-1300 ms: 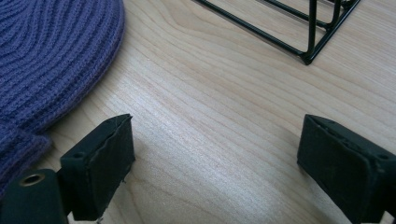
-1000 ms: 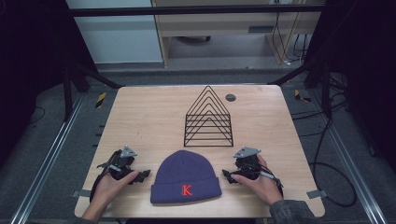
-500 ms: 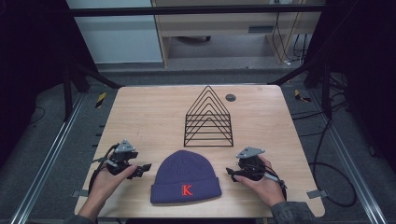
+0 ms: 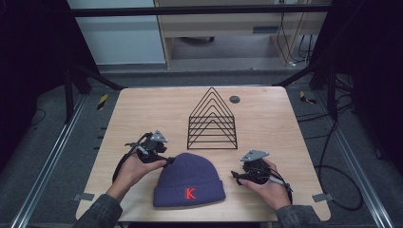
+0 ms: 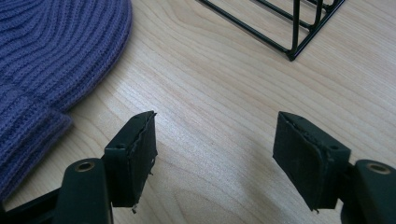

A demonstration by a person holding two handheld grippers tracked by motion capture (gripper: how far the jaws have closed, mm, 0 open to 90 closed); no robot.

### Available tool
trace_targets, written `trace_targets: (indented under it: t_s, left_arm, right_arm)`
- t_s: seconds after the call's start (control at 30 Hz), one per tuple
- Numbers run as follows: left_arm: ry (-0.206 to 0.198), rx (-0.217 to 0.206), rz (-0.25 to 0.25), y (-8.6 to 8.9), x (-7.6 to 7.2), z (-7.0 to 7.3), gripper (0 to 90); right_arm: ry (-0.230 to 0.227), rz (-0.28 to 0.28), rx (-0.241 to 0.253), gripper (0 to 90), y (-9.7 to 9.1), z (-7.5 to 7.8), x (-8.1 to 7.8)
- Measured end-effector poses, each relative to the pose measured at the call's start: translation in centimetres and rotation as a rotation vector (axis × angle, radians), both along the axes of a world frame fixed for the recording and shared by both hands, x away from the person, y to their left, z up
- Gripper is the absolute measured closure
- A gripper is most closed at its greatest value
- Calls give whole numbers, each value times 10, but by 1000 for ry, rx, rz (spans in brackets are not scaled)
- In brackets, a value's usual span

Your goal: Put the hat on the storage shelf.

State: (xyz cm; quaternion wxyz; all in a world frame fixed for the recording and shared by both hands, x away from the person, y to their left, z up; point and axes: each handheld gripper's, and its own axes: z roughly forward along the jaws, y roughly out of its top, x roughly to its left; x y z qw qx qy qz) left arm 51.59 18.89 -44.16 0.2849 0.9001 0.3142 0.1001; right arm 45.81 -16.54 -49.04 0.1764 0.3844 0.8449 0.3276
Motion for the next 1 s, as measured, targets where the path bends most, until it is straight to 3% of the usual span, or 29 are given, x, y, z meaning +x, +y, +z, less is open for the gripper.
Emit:
trace_targets:
  t_s: [0.17, 0.37, 0.53, 0.7, 0.83, 1.0]
  left_arm:
    - [51, 24, -27, -11, 12, -14, 451]
    - [60, 27, -36, -15, 13, -15, 495]
    - [93, 56, -62, -21, 14, -22, 520]
    - [108, 70, -72, -23, 14, -25, 607]
    - [99, 73, -91, -24, 10, -26, 761]
    - [72, 39, -65, -22, 0, -17, 797]
  right_arm:
    - [21, -5, -13, 282, -1, -3, 2]
    - [19, -14, -7, 277, -2, -2, 2]
    - [22, -10, -2, 274, -2, -2, 2]
    - [19, -10, 0, 273, -2, -1, 2]
    - [11, -13, 2, 273, -2, -1, 2]
    - [10, -17, 4, 270, -2, 0, 2]
